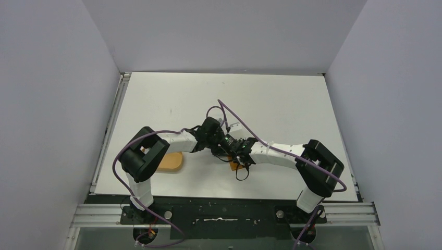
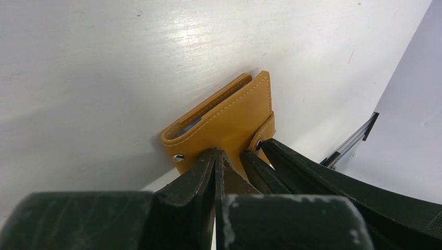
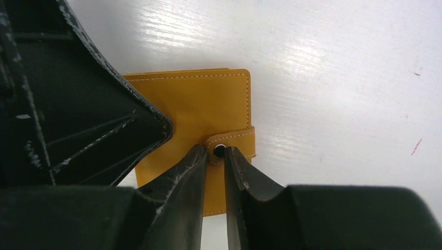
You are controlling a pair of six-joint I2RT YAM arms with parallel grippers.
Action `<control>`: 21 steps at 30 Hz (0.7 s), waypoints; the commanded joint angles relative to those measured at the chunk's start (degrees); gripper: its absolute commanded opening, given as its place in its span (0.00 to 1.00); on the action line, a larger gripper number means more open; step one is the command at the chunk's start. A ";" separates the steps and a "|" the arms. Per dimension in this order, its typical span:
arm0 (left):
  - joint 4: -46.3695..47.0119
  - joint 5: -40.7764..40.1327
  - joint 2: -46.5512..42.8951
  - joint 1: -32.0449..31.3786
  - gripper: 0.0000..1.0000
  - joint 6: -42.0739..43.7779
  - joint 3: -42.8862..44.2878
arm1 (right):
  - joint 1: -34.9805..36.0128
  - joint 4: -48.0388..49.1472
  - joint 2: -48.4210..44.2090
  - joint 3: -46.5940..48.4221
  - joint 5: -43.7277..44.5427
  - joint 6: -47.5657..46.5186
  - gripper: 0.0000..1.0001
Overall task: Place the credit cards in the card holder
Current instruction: Open the card holder at the center of the board.
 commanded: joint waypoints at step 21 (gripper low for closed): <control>-7.81 -6.23 4.04 0.31 0.00 4.01 -0.36 | -0.77 -6.16 -3.63 1.63 8.24 2.33 0.00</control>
